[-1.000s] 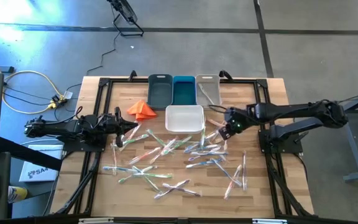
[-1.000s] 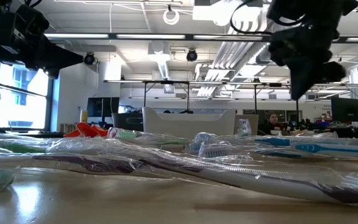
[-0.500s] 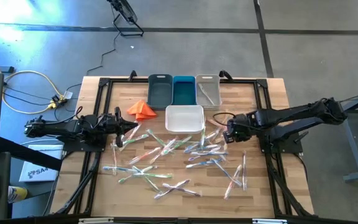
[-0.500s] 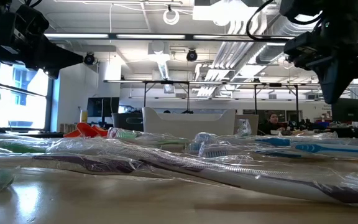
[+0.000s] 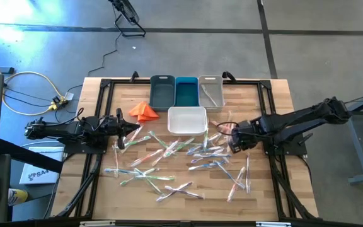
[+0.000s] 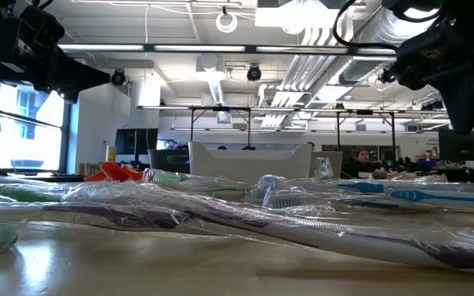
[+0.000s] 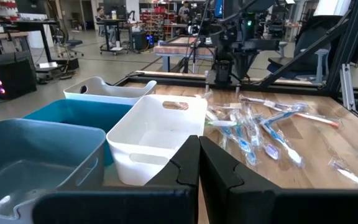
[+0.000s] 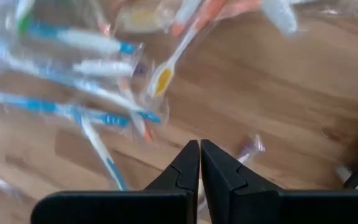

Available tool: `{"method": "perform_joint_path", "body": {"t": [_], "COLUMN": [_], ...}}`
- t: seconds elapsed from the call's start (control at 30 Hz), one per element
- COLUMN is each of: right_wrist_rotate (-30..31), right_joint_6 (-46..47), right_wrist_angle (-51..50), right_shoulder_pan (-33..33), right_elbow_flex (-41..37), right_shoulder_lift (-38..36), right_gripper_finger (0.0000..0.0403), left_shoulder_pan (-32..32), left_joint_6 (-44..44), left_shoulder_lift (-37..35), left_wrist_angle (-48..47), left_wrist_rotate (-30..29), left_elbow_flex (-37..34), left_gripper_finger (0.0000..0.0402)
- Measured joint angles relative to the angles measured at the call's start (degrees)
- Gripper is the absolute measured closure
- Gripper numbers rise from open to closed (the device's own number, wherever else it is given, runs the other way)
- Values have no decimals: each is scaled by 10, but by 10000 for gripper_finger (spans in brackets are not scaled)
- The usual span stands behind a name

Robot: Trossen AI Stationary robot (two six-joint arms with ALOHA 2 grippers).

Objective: Pick & Place Toothbrushes
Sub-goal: Put the purple toothbrush into the blue bin

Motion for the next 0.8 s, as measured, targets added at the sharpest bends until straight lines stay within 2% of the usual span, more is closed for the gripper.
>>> {"method": "perform_joint_path", "body": {"t": [0.13, 0.37, 0.8], "right_wrist_rotate": [30, 26, 57], "right_joint_6": [-24, 17, -7], "right_wrist_angle": [2, 2, 2], "right_shoulder_pan": [9, 9, 9], "right_elbow_flex": [0, 0, 0], "right_shoulder_lift": [0, 0, 5], "right_gripper_finger": [395, 395, 393], "left_shoulder_pan": [0, 0, 0], "left_joint_6": [0, 0, 0], "left_shoulder_lift": [0, 0, 0], "left_wrist_angle": [0, 0, 3], "left_wrist_rotate": [0, 0, 0], "left_elbow_flex": [0, 0, 0], "left_gripper_finger": [402, 402, 402]}}
